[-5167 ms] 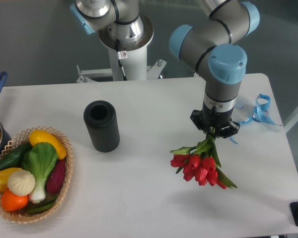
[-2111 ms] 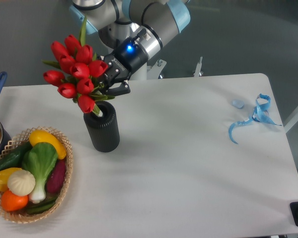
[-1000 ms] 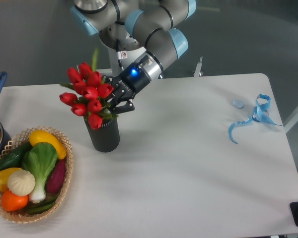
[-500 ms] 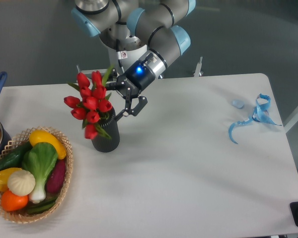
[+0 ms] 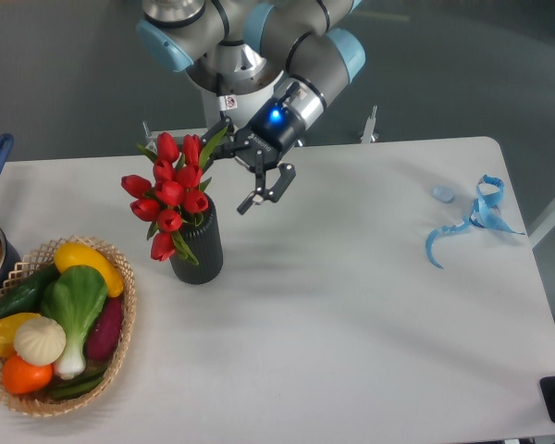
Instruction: Insert the flowers into the vase
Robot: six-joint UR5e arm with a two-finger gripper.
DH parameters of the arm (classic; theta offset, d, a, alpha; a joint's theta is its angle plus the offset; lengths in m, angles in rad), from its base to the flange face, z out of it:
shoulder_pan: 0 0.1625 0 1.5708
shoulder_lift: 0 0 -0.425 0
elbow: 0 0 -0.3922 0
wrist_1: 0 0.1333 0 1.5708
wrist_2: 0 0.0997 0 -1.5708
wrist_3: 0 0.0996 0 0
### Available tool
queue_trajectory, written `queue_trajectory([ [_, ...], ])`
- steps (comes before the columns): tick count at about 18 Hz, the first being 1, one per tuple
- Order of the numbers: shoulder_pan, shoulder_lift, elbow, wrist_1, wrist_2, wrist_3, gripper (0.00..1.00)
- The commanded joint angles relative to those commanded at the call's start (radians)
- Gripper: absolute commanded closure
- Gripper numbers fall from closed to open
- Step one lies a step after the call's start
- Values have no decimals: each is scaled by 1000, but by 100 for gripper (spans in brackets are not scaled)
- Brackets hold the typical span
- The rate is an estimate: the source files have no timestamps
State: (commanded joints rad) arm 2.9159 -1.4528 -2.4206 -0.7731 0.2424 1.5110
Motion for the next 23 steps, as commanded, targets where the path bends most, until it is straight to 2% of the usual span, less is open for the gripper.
queue_trajectory([
  [2,40,22,0,-2,2,-3,0],
  [5,92,23,15,0,31,-5,0],
  [7,97,13,55,-3,66,-5,0],
  [11,94,-58,182,-6,276,-23,0],
  [16,83,-109,279,-3,480,-103,0],
  [17,77,-132,306,-6,545,-113,0],
  [19,54,-219,378,-8,729,-138,0],
  [21,-22,-299,454,-14,932,-150,0],
  [23,-96,-357,520,-15,1063,-164,0],
])
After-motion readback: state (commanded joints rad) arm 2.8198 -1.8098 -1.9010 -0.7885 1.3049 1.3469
